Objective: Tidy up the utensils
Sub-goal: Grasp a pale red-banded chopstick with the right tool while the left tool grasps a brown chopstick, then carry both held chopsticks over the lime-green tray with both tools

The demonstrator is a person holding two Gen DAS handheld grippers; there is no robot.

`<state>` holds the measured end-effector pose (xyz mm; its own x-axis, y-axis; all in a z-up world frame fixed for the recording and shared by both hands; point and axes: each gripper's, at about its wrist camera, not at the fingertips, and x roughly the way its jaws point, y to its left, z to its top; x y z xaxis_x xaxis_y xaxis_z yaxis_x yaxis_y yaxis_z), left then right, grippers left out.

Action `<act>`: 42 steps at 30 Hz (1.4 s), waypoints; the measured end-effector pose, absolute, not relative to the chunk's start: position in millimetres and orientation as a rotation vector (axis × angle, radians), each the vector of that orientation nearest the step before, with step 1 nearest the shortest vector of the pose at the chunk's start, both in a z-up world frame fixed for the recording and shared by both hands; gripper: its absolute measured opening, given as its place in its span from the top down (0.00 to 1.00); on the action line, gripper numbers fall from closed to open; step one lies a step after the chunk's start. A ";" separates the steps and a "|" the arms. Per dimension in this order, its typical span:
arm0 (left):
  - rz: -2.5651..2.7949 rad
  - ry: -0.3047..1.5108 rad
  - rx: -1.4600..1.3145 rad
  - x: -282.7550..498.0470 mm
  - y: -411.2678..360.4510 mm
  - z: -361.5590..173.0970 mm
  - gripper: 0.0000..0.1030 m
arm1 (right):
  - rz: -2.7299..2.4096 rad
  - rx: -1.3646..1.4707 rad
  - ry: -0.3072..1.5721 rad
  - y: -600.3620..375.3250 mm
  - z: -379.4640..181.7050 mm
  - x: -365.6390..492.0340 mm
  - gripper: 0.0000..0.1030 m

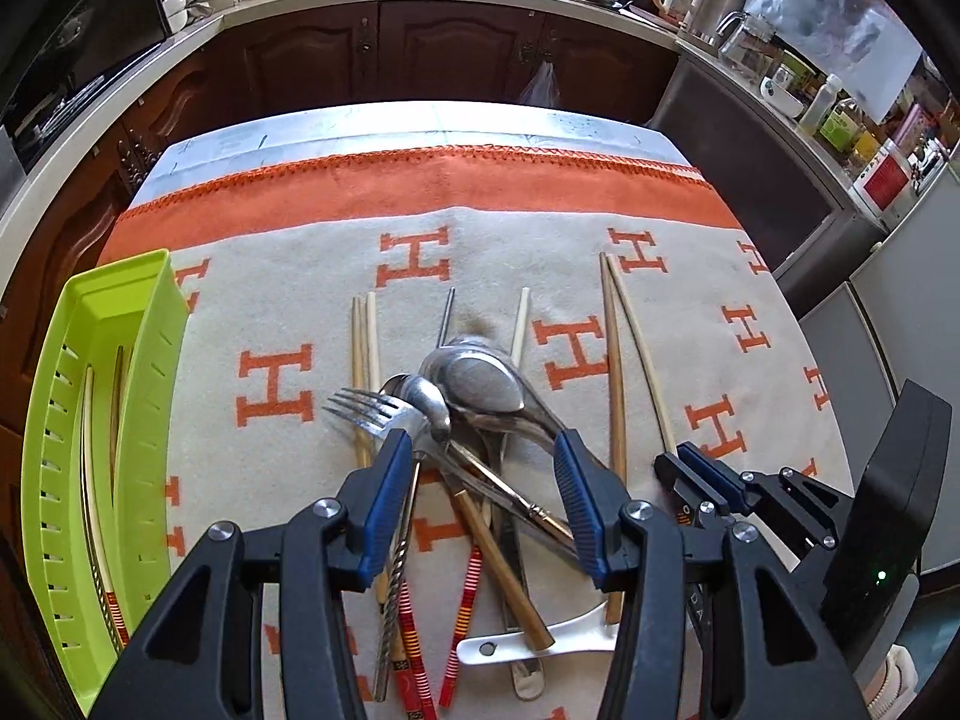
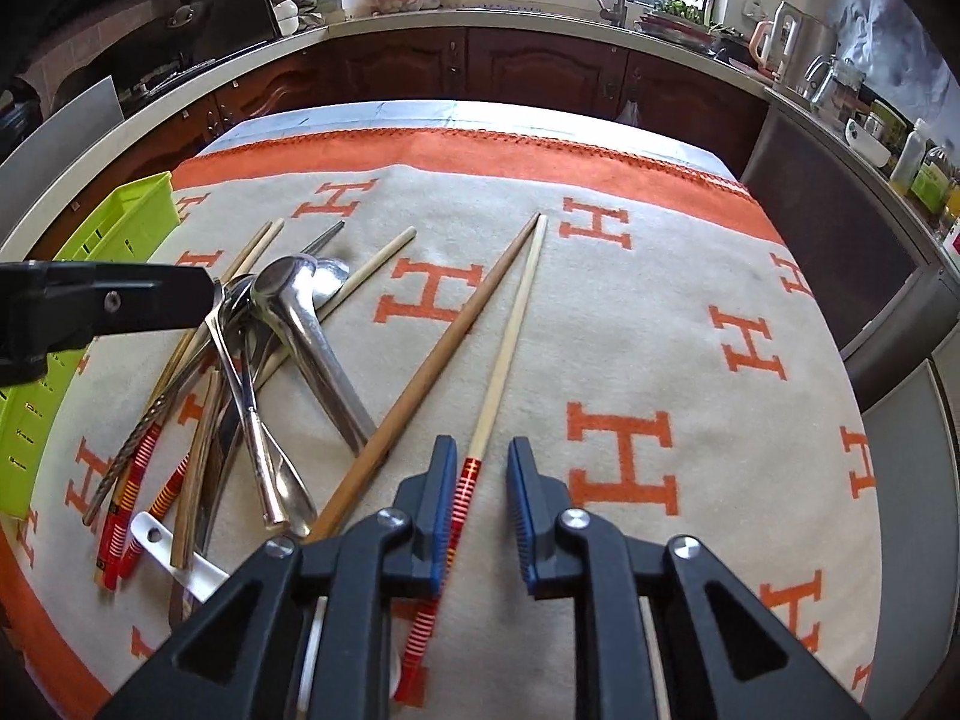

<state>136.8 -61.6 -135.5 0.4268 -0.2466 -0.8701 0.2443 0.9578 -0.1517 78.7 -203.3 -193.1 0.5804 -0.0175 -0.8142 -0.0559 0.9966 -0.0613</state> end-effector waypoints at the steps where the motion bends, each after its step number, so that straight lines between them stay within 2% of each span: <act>1: -0.314 1.077 0.010 137.5 -66.9 -134.2 0.54 | 0.014 -0.073 0.954 -204.9 -193.9 80.7 0.94; 7: -0.358 1.036 0.049 145.6 -98.1 -133.9 0.51 | -0.015 0.178 0.984 -251.6 -192.1 79.4 0.95; 14: -0.386 1.039 0.094 158.1 -137.2 -152.8 0.51 | -0.042 0.313 0.975 -281.6 -194.7 62.3 0.95; 16: -0.377 1.039 0.121 160.4 -146.7 -160.1 0.54 | -0.039 0.315 0.974 -282.0 -195.3 59.0 0.95; 21: -0.365 1.082 0.181 163.5 -163.4 -180.4 0.68 | -0.027 0.338 0.978 -284.2 -195.5 57.7 0.95; 25: -0.347 1.081 0.216 161.0 -169.1 -186.9 0.70 | -0.024 0.344 0.976 -285.5 -195.9 56.1 0.95; 26: -0.354 1.081 0.211 160.1 -169.3 -186.9 0.78 | -0.024 0.341 0.976 -285.6 -196.0 56.1 0.95; 27: -0.362 1.078 0.207 159.5 -169.6 -186.7 0.92 | -0.025 0.339 0.976 -285.6 -196.0 56.4 0.95; 28: -0.368 1.074 0.208 158.9 -170.1 -187.0 0.94 | -0.025 0.341 0.976 -285.6 -195.9 56.5 0.95; 36: -0.408 1.057 0.102 156.4 -156.6 -179.2 0.96 | -0.022 0.354 0.978 -286.0 -193.8 54.8 0.95; 42: -0.459 1.013 0.013 140.7 -130.0 -130.9 0.96 | 0.012 0.375 0.949 -279.5 -175.4 50.2 0.95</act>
<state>140.7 -130.0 -130.9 0.4428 -0.3640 -0.8194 0.3758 0.9051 -0.1990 50.2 -279.5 -175.4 0.5875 0.1727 -0.7906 0.1529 0.9357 0.3180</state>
